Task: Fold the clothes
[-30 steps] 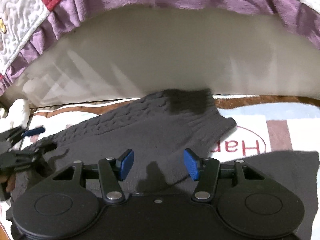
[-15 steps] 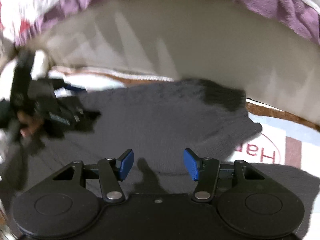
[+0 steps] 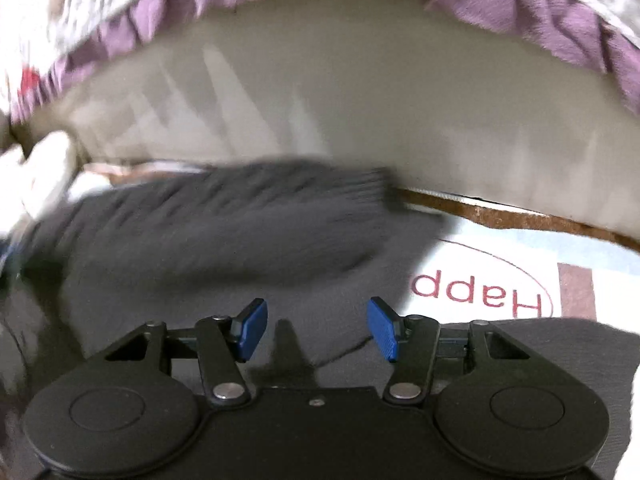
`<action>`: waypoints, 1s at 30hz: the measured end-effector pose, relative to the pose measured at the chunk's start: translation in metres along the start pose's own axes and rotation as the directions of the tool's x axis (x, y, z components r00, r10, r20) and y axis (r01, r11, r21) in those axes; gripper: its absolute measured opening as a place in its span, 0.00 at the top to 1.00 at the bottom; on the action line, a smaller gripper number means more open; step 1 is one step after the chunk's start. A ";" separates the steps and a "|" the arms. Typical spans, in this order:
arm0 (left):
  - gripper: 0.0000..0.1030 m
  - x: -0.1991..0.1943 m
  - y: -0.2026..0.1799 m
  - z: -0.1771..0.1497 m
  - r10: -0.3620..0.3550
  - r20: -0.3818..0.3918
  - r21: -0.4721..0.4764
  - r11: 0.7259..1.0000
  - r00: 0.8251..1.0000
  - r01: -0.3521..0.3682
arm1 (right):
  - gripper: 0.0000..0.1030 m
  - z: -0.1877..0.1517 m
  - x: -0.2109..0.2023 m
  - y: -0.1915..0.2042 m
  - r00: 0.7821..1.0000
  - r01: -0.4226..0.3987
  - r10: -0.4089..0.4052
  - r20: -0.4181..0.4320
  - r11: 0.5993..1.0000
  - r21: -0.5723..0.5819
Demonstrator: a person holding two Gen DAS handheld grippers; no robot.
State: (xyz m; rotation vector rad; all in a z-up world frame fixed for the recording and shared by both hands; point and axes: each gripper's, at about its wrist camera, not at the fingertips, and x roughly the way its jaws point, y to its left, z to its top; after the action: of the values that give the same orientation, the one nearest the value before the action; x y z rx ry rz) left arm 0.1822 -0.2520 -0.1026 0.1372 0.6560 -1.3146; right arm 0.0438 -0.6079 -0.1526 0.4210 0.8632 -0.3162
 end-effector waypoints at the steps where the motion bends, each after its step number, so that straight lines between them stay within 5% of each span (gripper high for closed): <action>1: 0.86 -0.012 -0.002 -0.015 -0.021 -0.018 -0.067 0.998 1.000 0.020 | 0.41 0.000 -0.005 -0.001 0.999 -0.027 0.027 0.020 0.999 0.033; 5: 0.86 -0.021 0.011 -0.081 -0.022 -0.162 -0.387 0.921 0.987 -0.043 | 0.41 0.000 -0.005 0.003 0.993 -0.118 0.112 0.048 0.985 0.124; 10: 0.84 -0.036 -0.006 -0.081 0.100 -0.198 -0.301 0.941 0.975 -0.157 | 0.41 -0.008 -0.002 0.038 0.991 -0.133 0.130 0.031 0.985 0.112; 14: 0.84 -0.021 -0.019 -0.087 0.141 -0.238 -0.380 0.897 0.961 -0.226 | 0.40 -0.004 0.002 0.081 0.983 -0.186 0.186 -0.003 0.982 0.036; 17: 0.84 -0.016 -0.030 -0.083 0.161 -0.246 -0.304 0.924 0.956 -0.234 | 0.37 0.008 0.017 0.115 0.979 -0.199 0.198 -0.038 0.980 -0.016; 26: 0.84 -0.022 -0.024 -0.092 0.121 -0.201 -0.437 0.877 0.972 -0.200 | 0.36 0.007 0.088 0.177 0.986 -0.056 0.027 -0.164 0.982 -0.180; 30: 0.84 -0.024 -0.033 -0.087 0.144 -0.208 -0.376 0.901 0.967 -0.215 | 0.17 -0.007 0.104 0.194 0.989 0.009 -0.043 -0.139 0.972 -0.235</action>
State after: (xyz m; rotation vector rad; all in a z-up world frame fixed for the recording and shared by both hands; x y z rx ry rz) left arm 0.1169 -0.2019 -0.1521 -0.0181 1.0246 -0.9748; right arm 0.1867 -0.4453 -0.1936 0.2150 1.0348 -0.2062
